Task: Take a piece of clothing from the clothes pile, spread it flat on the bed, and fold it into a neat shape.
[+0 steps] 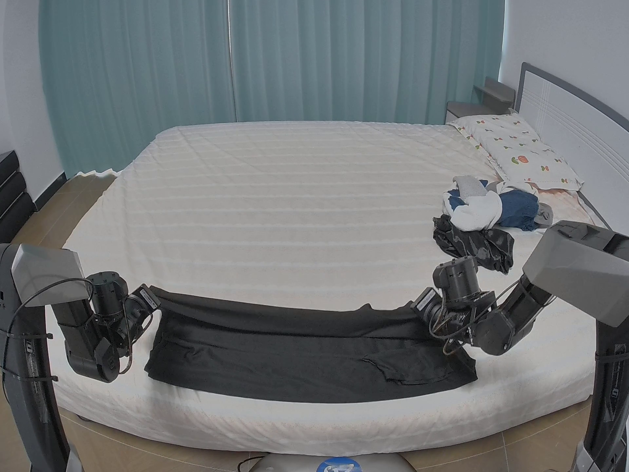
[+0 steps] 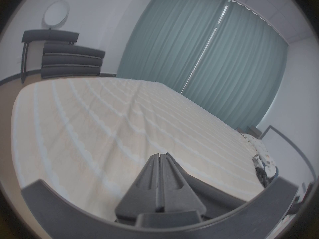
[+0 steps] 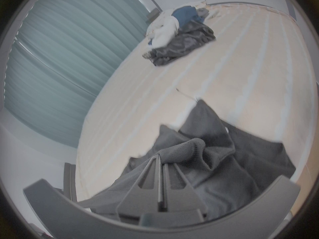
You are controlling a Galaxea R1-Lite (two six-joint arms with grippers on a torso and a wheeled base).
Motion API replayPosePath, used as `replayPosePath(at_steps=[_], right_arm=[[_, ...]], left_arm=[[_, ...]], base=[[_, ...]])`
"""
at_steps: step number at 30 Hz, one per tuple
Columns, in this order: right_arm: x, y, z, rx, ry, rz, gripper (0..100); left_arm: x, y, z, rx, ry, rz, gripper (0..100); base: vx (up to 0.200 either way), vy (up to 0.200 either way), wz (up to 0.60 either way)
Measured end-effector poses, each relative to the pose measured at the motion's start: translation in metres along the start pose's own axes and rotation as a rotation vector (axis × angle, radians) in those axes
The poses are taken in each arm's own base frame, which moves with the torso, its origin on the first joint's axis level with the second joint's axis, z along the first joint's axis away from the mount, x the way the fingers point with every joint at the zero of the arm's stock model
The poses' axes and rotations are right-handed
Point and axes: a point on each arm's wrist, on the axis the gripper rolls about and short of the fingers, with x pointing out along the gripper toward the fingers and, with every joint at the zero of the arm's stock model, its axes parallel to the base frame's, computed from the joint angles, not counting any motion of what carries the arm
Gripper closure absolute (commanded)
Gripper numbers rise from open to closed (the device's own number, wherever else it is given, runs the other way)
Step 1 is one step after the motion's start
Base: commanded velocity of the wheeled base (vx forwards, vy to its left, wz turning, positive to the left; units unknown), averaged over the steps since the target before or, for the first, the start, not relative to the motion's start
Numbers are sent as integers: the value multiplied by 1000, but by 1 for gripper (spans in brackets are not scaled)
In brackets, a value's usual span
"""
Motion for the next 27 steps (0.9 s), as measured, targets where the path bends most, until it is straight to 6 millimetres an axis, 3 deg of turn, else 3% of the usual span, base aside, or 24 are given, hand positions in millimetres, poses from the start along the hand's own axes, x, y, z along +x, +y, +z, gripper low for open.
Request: replayPosePath(at_steps=[10, 27], right_arm=[[9, 36, 47, 13, -112, 142, 100], [31, 35, 61, -62, -166, 173, 100]], left_arm=[[20, -13, 13, 135, -90, -52, 100], [39, -16, -3, 139, -136, -93, 100]], base=[[0, 0, 0], [0, 0, 0]])
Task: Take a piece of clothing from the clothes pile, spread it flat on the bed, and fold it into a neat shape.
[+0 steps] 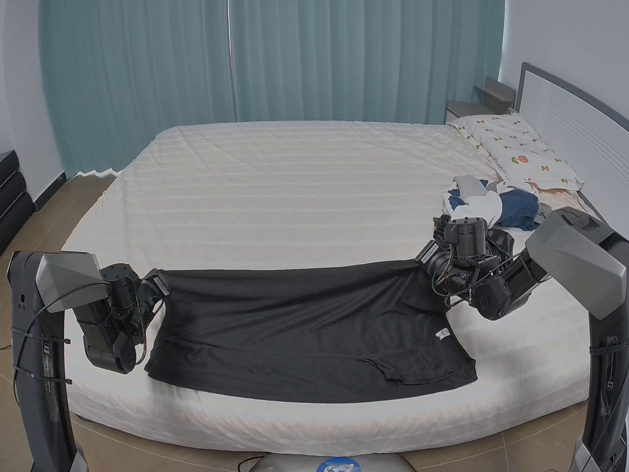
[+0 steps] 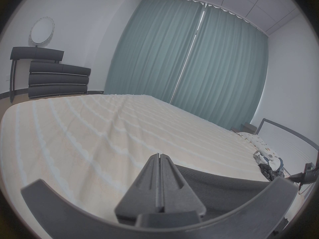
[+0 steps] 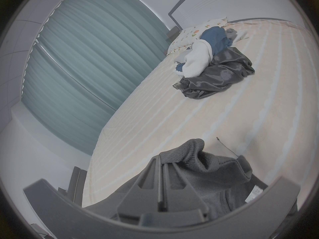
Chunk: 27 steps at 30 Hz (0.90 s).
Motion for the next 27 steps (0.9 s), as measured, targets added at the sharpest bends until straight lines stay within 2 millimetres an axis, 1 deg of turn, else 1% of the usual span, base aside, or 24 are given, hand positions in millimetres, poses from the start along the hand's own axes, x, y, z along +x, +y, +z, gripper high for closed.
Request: replayPosePath(at_steps=[8, 15, 19, 23, 27], right_arm=[[-3, 2, 5, -42, -25, 65, 100], [-6, -2, -1, -153, -20, 124, 100], [-5, -5, -2, -183, -30, 136, 100], [-6, -11, -2, -188, -23, 118, 100], [-11, -20, -7, -214, 4, 95, 100]], left_arm=[[1, 2, 2, 1, -19, 10, 100], [1, 2, 6, -1, -35, 20, 100], [1, 1, 8, -3, -44, 22, 100], [0, 2, 9, -2, -39, 20, 100], [-4, 3, 6, 37, -17, 18, 100]], base=[[0, 0, 0], [0, 0, 0], [0, 0, 0], [0, 0, 0], [0, 0, 0]])
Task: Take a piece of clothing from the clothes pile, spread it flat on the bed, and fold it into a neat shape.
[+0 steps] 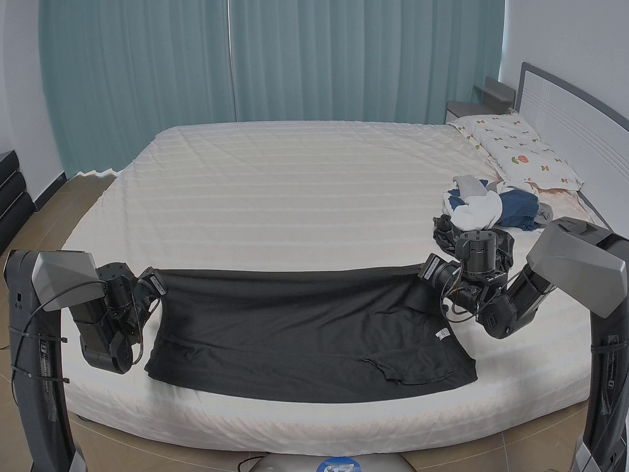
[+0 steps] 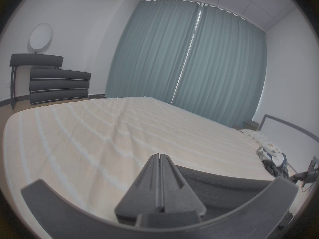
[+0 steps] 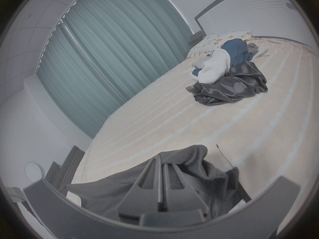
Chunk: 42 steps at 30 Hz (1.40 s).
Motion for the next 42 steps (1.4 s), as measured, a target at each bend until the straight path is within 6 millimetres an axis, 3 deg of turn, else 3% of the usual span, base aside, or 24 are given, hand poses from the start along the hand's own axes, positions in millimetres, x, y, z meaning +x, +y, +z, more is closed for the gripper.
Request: replayPosePath(at_steps=[16, 28, 29, 33, 34, 42], right_arm=[[-45, -34, -43, -176, 204, -40, 100], [-57, -52, -73, -251, 324, -57, 100], [-57, -53, -75, -253, 331, -59, 100], [-57, -53, -81, -259, 348, -61, 100], [-56, -54, -82, -260, 351, -62, 0], [-61, -51, -79, -254, 324, -45, 0]], left_arm=[[-41, 17, -27, 182, 233, -66, 100], [-61, 32, -52, 322, 375, -54, 100], [-61, 33, -53, 323, 380, -52, 0], [-64, 34, -57, 326, 397, -45, 0], [-64, 34, -57, 326, 401, -43, 0], [-72, 37, -56, 320, 421, -26, 0]], base=[[0, 0, 0], [0, 0, 0], [0, 0, 0], [0, 0, 0], [0, 0, 0], [0, 0, 0]])
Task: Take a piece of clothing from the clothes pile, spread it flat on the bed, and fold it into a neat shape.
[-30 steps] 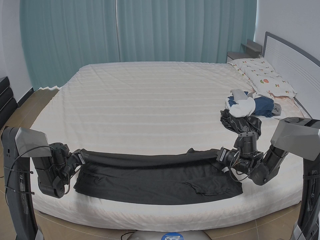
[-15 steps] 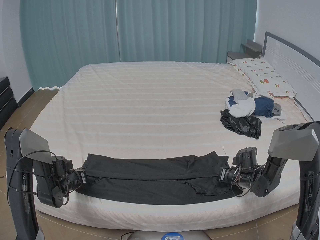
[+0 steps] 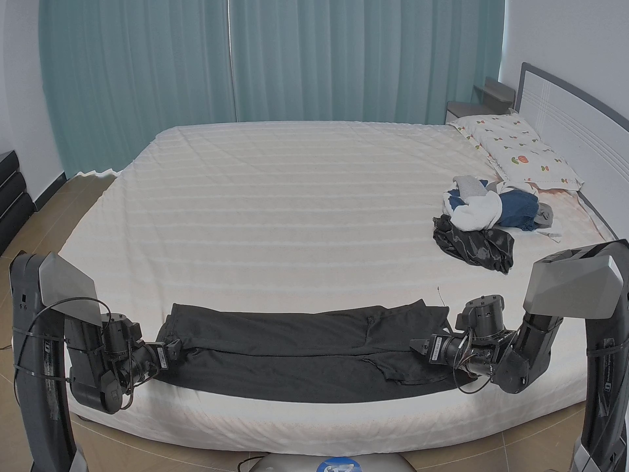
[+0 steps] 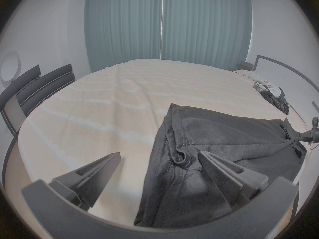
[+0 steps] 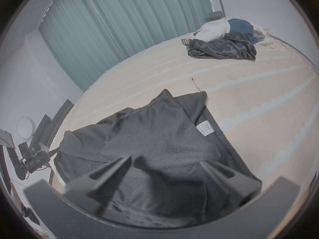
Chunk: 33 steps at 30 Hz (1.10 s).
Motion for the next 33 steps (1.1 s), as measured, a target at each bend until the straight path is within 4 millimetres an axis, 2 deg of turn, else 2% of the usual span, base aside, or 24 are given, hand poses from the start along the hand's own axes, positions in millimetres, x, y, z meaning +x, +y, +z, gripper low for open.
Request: replayPosePath(at_steps=[7, 11, 14, 20, 26, 33], right_arm=[[-17, -7, 19, 56, -51, 14, 0], [-26, -16, 34, 160, -72, 62, 0], [-28, -21, 45, 264, -79, 103, 0], [-22, -27, 57, 375, -91, 150, 0], [-6, -33, 61, 421, -76, 187, 0], [18, -43, 63, 489, -83, 209, 0]], left_arm=[[-14, 12, 11, -112, -27, 29, 0], [-18, 18, 28, -284, -95, 18, 0], [-16, 20, 44, -337, -149, -10, 0], [6, 16, 71, -415, -149, -59, 0], [36, 0, 92, -485, -80, -133, 0], [61, -19, 94, -493, -30, -201, 0]], base=[[0, 0, 0], [0, 0, 0], [0, 0, 0], [0, 0, 0], [0, 0, 0], [0, 0, 0]])
